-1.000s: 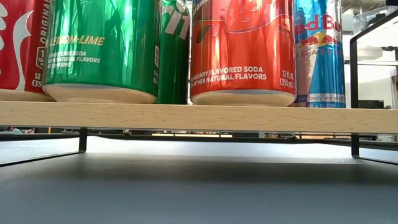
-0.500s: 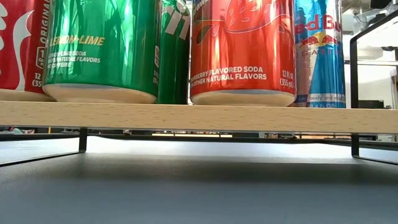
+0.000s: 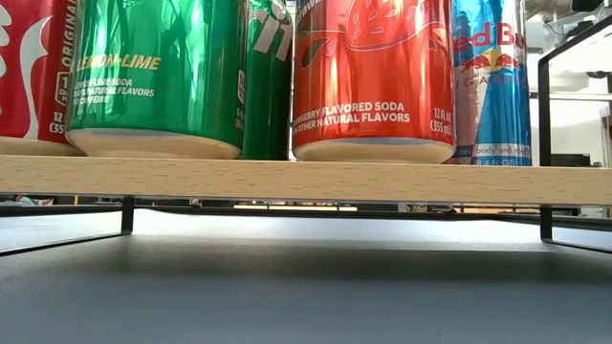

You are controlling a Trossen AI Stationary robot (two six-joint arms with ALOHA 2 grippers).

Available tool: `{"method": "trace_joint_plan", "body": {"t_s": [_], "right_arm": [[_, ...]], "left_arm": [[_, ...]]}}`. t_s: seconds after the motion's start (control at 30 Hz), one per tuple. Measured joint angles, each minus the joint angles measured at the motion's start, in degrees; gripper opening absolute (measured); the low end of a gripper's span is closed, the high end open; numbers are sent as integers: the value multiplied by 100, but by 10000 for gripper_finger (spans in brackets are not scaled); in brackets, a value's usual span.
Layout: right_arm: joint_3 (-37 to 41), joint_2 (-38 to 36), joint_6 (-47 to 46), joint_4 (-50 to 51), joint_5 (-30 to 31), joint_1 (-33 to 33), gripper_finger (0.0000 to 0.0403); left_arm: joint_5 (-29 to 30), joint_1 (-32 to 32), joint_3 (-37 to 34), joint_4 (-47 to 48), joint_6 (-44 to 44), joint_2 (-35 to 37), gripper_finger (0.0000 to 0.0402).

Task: Place canned beverage on shelf
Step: Put the blue soda can on the shelf aligned with the other blue soda can

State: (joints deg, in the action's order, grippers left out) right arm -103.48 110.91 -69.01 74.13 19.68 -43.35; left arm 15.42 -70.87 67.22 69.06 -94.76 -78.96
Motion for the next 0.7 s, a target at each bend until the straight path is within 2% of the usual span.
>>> {"method": "trace_joint_plan", "body": {"t_s": [0.33, 0.5, 0.6, 0.7], "right_arm": [[0, 0, 46, 4, -4, -11, 298], [0, 0, 50, 7, -7, -11, 298], [0, 0, 50, 7, -7, -11, 298], [0, 0, 50, 7, -7, -11, 296]], "left_arm": [[-296, 14, 0, -265, 572, -453, 350], [-417, 58, 0, -263, 514, -509, 345], [-414, 59, 0, -254, 492, -509, 322], [-414, 57, 0, -256, 487, -515, 278]]}}
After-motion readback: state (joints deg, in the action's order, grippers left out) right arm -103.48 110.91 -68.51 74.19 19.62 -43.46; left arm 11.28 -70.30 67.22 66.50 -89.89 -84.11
